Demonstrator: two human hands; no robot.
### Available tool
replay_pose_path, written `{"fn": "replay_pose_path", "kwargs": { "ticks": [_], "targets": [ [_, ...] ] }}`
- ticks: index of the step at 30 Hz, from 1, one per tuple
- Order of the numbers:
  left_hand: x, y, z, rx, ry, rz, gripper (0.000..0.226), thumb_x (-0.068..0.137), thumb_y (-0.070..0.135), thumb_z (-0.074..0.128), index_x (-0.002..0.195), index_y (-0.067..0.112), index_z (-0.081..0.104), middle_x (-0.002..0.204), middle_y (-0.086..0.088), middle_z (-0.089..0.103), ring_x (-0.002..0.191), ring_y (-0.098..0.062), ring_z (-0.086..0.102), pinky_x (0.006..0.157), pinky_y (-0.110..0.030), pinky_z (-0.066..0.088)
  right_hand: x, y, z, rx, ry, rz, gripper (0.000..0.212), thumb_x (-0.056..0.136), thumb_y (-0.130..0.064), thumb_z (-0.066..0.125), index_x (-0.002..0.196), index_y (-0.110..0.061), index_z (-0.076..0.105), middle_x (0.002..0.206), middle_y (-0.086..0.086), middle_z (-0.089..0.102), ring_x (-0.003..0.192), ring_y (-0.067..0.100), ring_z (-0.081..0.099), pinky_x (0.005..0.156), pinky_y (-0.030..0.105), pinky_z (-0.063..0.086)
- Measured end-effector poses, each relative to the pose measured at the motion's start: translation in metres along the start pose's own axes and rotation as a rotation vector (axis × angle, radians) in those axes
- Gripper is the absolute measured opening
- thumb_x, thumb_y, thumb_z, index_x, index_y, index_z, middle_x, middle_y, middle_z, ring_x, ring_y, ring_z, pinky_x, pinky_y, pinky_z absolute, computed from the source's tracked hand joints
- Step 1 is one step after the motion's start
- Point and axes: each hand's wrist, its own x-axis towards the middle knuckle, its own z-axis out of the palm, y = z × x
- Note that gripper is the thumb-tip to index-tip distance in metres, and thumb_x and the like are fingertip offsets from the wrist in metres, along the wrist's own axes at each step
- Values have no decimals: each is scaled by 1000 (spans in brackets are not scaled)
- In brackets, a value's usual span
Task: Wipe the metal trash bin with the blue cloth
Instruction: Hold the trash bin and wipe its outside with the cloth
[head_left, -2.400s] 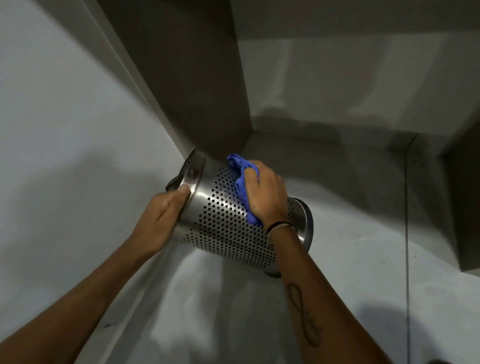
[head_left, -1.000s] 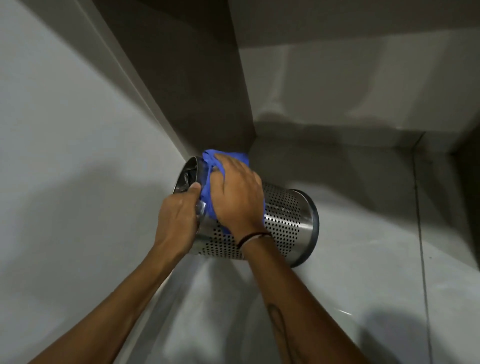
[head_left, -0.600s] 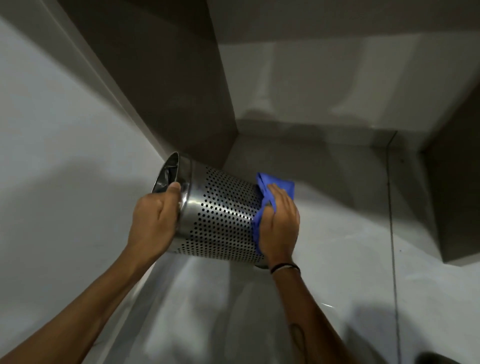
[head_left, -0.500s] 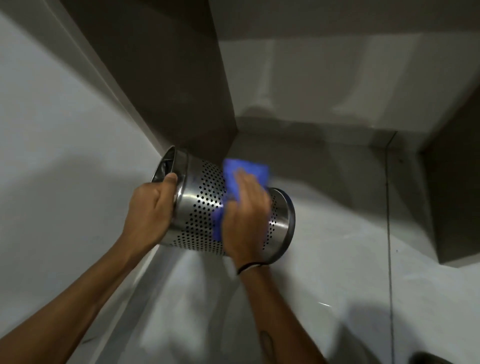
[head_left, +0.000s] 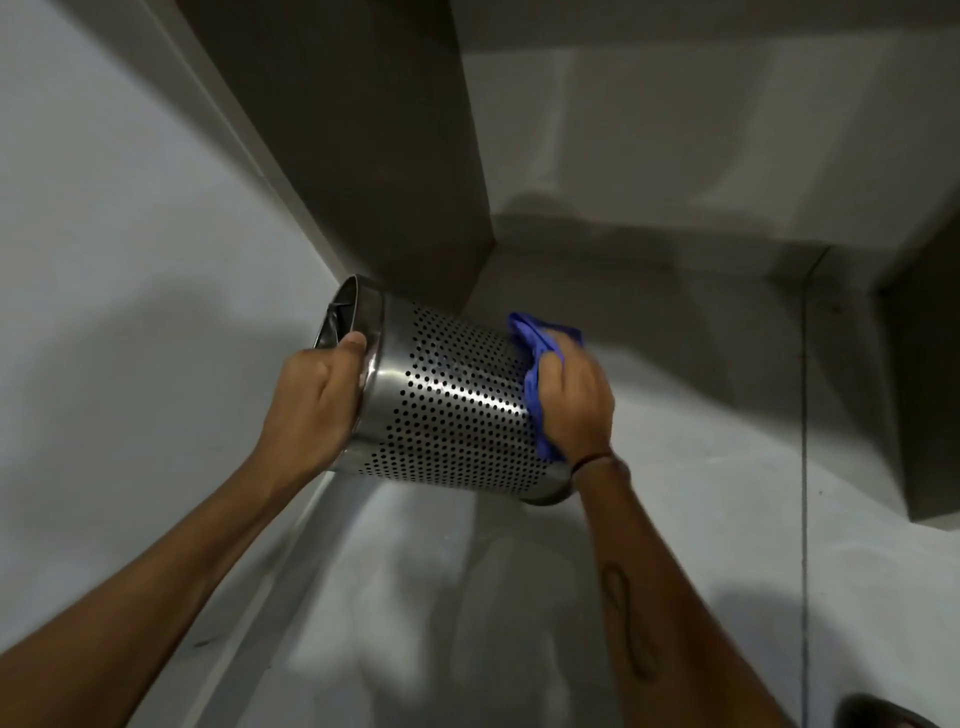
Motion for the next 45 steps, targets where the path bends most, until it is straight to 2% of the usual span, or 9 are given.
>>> {"fn": "replay_pose_path", "kwargs": {
  "ticks": [4,7,10,16,21,25,30,36,45],
  "targets": [
    [-16,0,-2,16,-144,197,59,106,28,41,47,32,50,45,20,54,37,1,45,44,-5,25,63,8,-14,38,-504,245,35,113,-14,40,134,5,62,145,30,59,138,44,54,114,46,41],
    [-19,8,2,104,-180,274,53,103,44,34,55,29,51,39,10,45,44,7,49,51,-2,25,69,30,-11,356,-516,311,26,108,-25,52,116,-10,70,137,16,67,140,39,57,126,52,36],
    [-19,12,6,231,-145,365,63,108,55,25,53,25,26,42,12,22,36,-6,29,49,-15,25,66,55,-3,543,-534,334,27,100,-30,57,101,-12,77,113,7,75,110,25,70,122,54,43],
    [-6,31,7,192,-184,244,63,102,50,30,48,17,36,44,1,40,39,-17,39,51,-33,36,5,59,-13,242,-227,220,19,113,-25,41,119,-31,57,123,-7,59,114,8,52,88,1,40],
    [5,38,9,136,-136,108,66,107,37,46,44,18,38,38,2,39,41,-15,44,49,-30,30,-57,43,4,281,134,159,62,92,-44,32,139,-22,66,140,-1,70,122,14,63,104,37,51],
    [14,44,11,115,-65,-84,64,109,39,44,52,9,48,48,-7,45,39,-13,39,51,-29,32,-94,26,29,254,319,9,60,93,-25,42,149,-6,56,157,0,54,150,21,48,126,48,36],
    [16,52,6,137,-77,-172,62,109,38,37,64,2,57,63,-19,54,52,-24,45,52,-30,34,-108,-2,45,171,318,-128,62,96,-23,44,154,-4,48,167,9,44,160,29,33,125,62,30],
    [19,46,3,95,-104,-199,55,109,33,35,61,9,48,54,-10,46,35,-9,37,37,-19,30,-105,-106,61,69,109,-384,73,92,-30,43,163,-12,38,174,5,31,165,22,21,133,52,18],
    [15,33,-5,30,-104,-236,65,106,44,42,68,-6,56,62,-18,48,53,-22,42,49,-28,33,-90,4,42,91,352,-172,54,101,-41,51,142,-7,62,152,12,60,144,32,55,119,51,43]
  ]
}}
